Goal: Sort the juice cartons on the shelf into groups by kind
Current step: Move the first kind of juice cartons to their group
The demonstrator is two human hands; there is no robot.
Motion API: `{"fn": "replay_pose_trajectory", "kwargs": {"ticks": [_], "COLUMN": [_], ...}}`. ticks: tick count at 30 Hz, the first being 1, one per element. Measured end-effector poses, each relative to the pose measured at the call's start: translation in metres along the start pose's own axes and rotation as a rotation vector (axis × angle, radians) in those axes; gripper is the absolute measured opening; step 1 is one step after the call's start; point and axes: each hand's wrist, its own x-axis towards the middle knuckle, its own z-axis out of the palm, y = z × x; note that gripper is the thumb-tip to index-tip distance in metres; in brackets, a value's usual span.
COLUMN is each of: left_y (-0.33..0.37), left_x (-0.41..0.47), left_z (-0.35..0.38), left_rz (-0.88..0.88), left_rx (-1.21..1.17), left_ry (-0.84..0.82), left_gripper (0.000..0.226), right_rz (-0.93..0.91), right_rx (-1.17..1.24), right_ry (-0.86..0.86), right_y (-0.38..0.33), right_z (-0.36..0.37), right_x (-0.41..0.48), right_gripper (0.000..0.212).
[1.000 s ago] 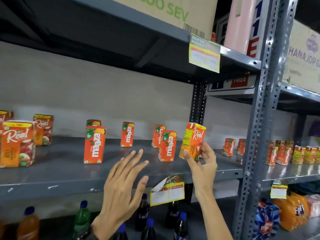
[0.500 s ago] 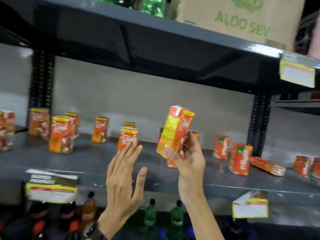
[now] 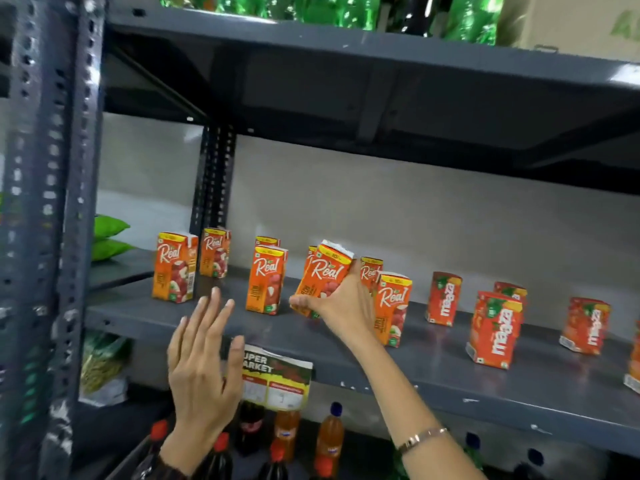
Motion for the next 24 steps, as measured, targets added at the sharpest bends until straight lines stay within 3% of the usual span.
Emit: {"fn": "replay_pose_trajectory", "kwargs": {"ticks": [8, 19, 24], "left_y": [-0.008, -0.011, -0.002], "left_x": [-0.004, -0.004, -0.005], "left_z": [0.014, 0.014, 0.013], "left_rz": [0.058, 0.073, 0.046], "left_rx": [0.079, 0.098, 0.006], "left_ry": [-0.157, -0.167, -0.096], "left_gripper": [0.051, 0.051, 0.051], "right_rz": [0.037, 0.105, 0.034], "right_rx": [-0.292, -0.18, 0.003], "right_ry": [-0.153, -0.22, -0.145], "right_y": [0.008, 0.015, 0.018], "right_z": [0.025, 0.022, 0.004], "right_x": [0.021, 0.017, -0.005], "right_gripper": [0.096, 0.098, 0.08]}}
